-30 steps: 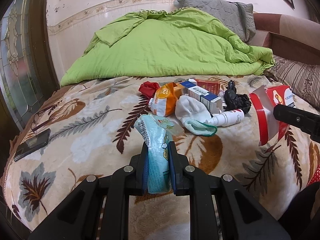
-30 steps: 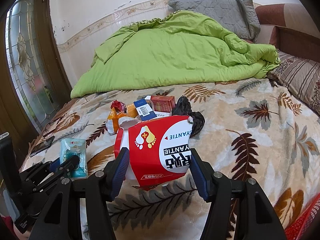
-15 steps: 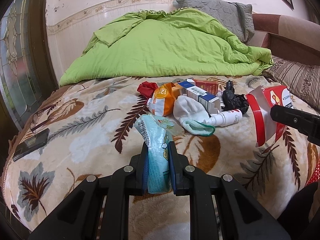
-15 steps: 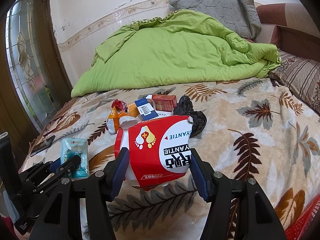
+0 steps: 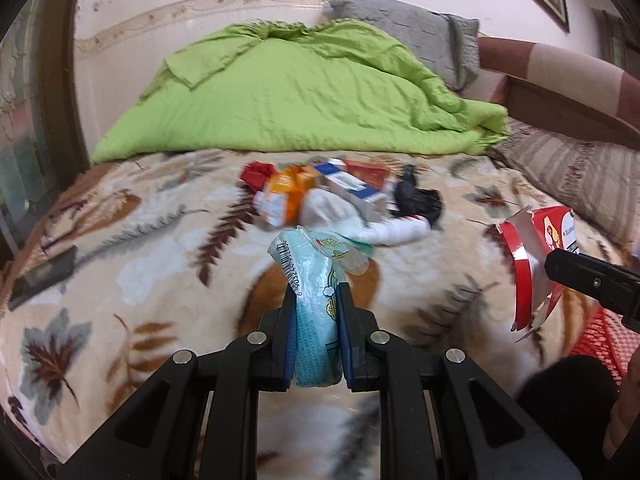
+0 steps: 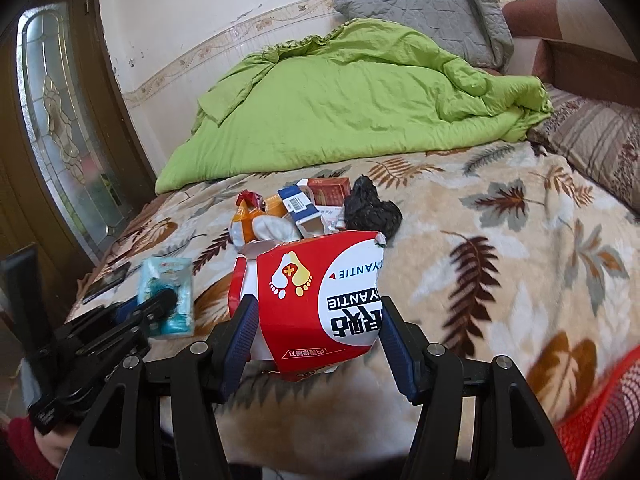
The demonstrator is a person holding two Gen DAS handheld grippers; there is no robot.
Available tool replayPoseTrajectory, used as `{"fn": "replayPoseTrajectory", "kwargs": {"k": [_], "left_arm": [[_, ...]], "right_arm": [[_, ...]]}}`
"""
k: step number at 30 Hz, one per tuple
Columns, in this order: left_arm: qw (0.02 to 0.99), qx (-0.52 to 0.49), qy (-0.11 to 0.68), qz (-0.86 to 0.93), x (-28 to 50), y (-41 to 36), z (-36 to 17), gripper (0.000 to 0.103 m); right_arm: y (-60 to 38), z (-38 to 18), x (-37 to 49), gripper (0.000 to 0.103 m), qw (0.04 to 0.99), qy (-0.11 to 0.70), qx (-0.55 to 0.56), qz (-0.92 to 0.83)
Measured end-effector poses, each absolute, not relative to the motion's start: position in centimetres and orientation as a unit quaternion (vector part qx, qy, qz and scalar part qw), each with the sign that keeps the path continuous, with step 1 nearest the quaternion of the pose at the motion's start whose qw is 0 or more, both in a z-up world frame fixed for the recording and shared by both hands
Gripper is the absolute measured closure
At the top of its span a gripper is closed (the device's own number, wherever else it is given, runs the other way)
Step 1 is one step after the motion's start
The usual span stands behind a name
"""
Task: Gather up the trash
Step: 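Carry both items over the red wastebasket and open both tools to drop them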
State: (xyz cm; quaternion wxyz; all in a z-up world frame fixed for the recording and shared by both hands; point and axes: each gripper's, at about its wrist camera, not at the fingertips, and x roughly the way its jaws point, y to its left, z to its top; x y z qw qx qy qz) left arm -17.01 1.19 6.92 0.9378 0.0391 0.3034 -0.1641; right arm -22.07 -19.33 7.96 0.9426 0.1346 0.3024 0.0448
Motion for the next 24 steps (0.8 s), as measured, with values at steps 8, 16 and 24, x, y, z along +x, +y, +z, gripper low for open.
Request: {"fn": "replayPoseTrajectory", "kwargs": {"k": [8,16,24], "left_arm": [[0.919,0.052,0.306,-0.244,-19.9,-2.9,8.6,0.086],[0.884,0.085,0.297,-0.351,-23.1,-10.8,11.1,0.086],[0.825,0.094,0.319,-0.457,-25.5,-19.6,12.5,0.086]], "right_arm": [[-24.7,8.4,-27.4,0.038,0.936,0.311,0.167,0.001],[-33.0,9.1,-33.4,0.038,0.922,0.306,0.218,-0.097],[-39.6,9.7,-39.3,0.037,0.907,0.297,0.234,-0.188]]}}
